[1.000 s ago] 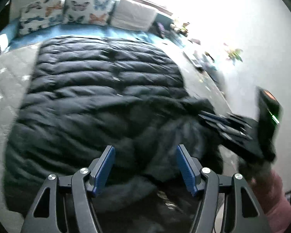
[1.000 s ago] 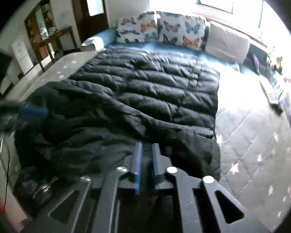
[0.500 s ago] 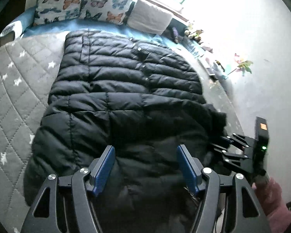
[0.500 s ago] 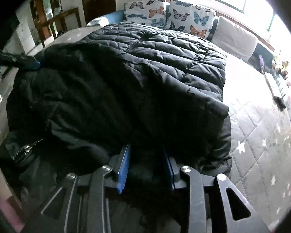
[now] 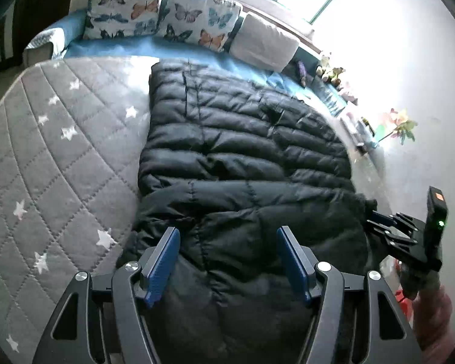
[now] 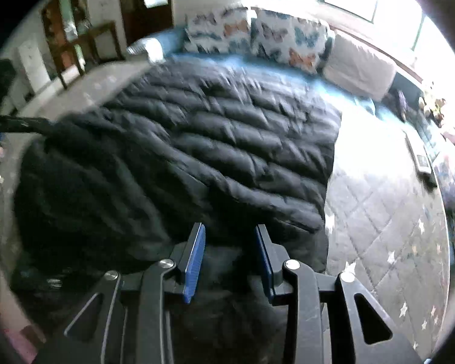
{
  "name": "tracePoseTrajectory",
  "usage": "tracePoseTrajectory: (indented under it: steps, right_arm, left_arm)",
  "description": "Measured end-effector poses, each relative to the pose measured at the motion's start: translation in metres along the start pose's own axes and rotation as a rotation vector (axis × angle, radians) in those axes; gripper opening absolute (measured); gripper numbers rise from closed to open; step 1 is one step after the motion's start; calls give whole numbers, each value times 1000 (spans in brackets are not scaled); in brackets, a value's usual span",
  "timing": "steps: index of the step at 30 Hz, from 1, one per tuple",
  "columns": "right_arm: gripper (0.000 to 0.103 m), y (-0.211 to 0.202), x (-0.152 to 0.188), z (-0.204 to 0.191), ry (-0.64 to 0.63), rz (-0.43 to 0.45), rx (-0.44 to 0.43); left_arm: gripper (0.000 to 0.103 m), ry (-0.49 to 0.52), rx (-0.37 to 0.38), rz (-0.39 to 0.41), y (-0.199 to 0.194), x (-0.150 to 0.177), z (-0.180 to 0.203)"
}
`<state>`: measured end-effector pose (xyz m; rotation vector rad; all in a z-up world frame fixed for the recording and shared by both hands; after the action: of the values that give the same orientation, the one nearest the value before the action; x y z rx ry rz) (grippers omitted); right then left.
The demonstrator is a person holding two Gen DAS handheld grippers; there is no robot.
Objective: Fold large clothes
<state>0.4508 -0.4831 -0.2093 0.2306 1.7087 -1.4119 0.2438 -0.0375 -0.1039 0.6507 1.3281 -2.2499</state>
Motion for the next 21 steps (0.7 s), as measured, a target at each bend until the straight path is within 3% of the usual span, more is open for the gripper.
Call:
tracePoseTrajectory:
  steps: [5, 10, 13, 15, 18, 21]
  right_arm:
    - [36, 13, 19, 3, 14, 32, -18]
    - [36, 9, 21, 1, -9, 41, -6]
    - [37, 1, 18, 1, -19, 50, 9]
    - [37, -15, 13, -2, -34, 66, 51]
    - [37, -44, 12, -14, -80, 106, 46]
    - [44, -69, 17, -27, -145, 124, 41]
  left_arm:
    - [71, 58, -29, -1, 20, 17, 0]
    - [75, 180, -115, 23, 23, 29, 13]
    - [75, 168, -155, 13, 11, 28, 20]
    - [75, 157, -135, 38, -10, 27, 27]
    - [75, 142, -86, 62, -42, 33, 37]
    - [75, 96, -26, 25, -68, 57, 49]
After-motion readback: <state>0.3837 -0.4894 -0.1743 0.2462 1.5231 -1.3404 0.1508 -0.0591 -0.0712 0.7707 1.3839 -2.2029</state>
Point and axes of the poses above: each gripper's, at about its wrist camera, not at the fingertips, and y roughly the way its jaws point, z to its right, x to its underside, the point moved 6 cm from there along y, roughly the way its jaws point, and after that the axes turned 12 degrees about z, right-handed, at the moved point
